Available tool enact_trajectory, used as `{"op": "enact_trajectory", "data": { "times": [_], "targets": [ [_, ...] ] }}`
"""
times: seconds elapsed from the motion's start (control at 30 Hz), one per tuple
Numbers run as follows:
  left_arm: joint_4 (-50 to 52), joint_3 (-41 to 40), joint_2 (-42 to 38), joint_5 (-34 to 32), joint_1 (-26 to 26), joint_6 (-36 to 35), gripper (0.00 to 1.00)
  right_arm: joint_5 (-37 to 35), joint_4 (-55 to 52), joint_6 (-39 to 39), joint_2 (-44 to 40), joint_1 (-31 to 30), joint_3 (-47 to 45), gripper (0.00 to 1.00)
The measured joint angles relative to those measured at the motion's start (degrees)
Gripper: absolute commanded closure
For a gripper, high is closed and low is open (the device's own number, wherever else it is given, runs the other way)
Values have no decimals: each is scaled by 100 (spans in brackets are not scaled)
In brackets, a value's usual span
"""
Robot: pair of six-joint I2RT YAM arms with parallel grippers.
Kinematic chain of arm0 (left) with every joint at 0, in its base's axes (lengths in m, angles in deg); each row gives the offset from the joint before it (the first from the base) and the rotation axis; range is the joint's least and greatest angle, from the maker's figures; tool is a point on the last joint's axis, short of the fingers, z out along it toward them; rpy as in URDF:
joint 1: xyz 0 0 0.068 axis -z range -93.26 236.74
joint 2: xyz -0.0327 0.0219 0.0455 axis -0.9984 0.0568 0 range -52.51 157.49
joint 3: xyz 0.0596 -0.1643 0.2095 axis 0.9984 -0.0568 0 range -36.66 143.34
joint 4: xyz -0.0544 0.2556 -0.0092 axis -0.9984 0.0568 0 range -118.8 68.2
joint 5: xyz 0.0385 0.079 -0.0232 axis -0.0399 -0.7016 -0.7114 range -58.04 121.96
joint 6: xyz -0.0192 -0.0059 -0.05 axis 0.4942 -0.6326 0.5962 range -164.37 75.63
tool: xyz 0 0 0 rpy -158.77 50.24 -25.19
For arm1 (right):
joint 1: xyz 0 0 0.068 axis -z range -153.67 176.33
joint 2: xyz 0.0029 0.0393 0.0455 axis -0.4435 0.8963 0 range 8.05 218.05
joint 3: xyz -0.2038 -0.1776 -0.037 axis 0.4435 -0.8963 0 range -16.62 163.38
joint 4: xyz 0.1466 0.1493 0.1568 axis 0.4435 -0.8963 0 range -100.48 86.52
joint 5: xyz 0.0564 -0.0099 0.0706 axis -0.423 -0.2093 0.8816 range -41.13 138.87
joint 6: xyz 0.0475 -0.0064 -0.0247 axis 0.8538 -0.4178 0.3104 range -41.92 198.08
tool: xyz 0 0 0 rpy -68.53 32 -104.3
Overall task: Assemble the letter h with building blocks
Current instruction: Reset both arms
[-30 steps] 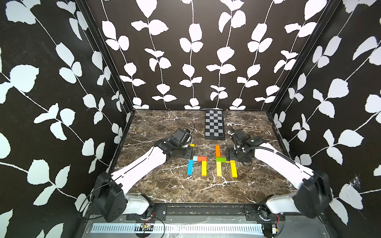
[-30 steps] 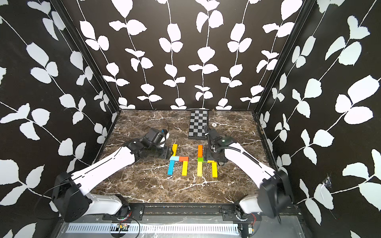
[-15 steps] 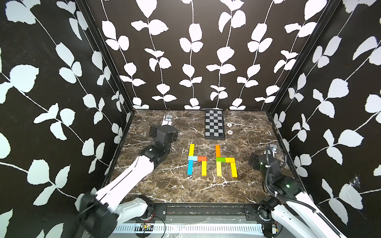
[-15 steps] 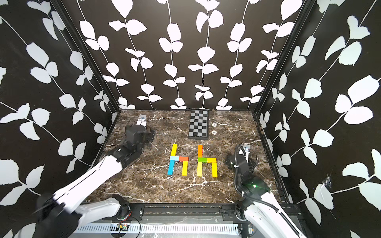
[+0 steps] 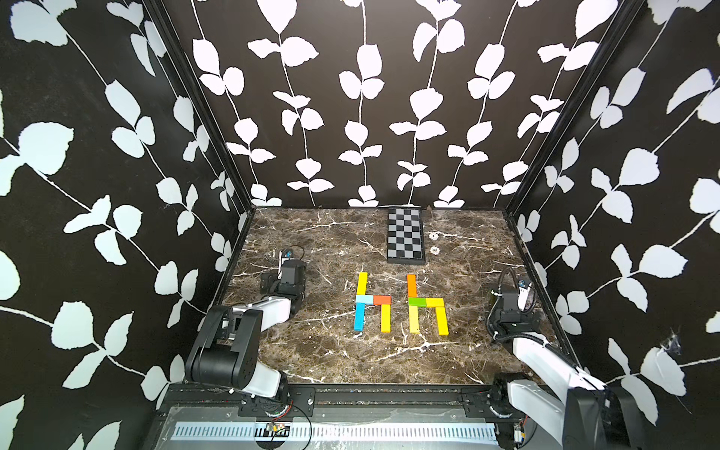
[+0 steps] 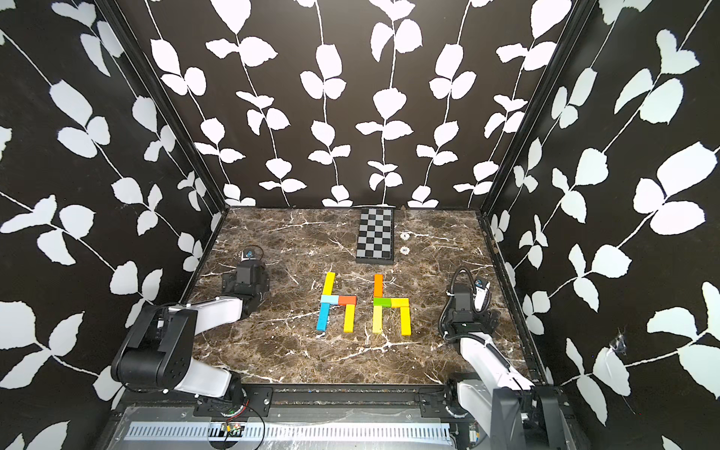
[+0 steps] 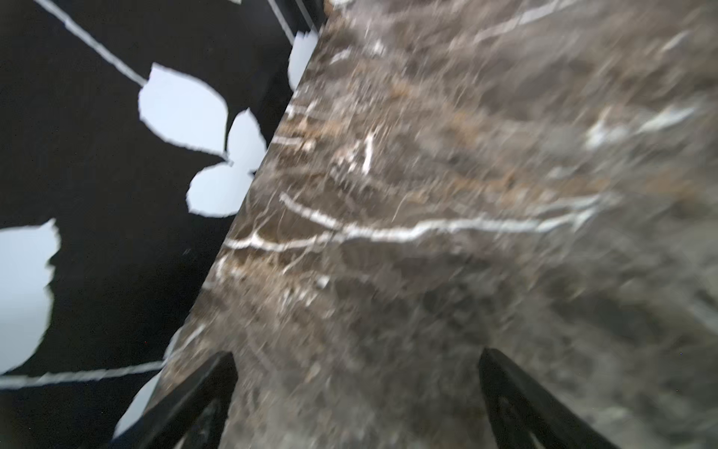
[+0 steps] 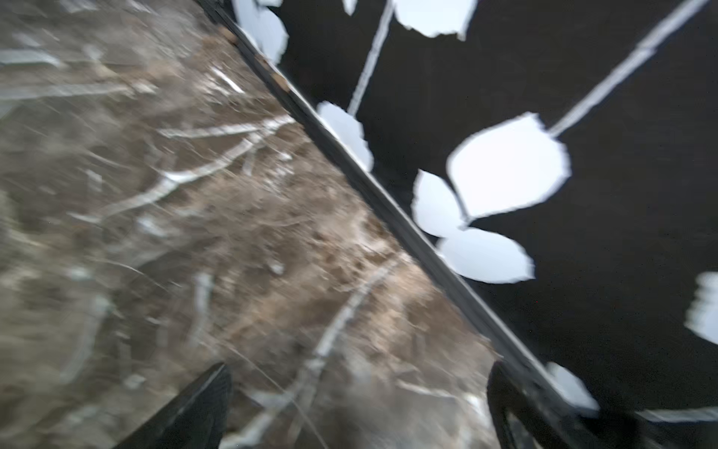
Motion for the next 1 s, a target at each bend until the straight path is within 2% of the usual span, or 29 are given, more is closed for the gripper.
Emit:
{"op": "enact_trajectory", "data": {
  "times": [0.1, 0.27, 0.4, 0.67, 1.0],
  "targets": [
    [-898, -101, 129, 511, -136, -186, 1, 844, 1156, -105, 743, 223, -13, 0],
    [-2050, -636, 350, 1373, -369, -319, 1, 2144, 1742, -605, 1849, 315, 662, 1],
    [-2380, -800, 555, 1746, -446, -352, 1, 2874, 3239, -1047, 2540, 282, 610, 1],
    [-2719, -804, 546, 1985, -446, -365, 1, 3211, 3683, -1338, 2734, 236, 439, 1],
    [-2758, -804, 546, 1996, -446, -365, 1, 3233, 3783, -1436, 2721, 181, 439, 1]
  ]
}}
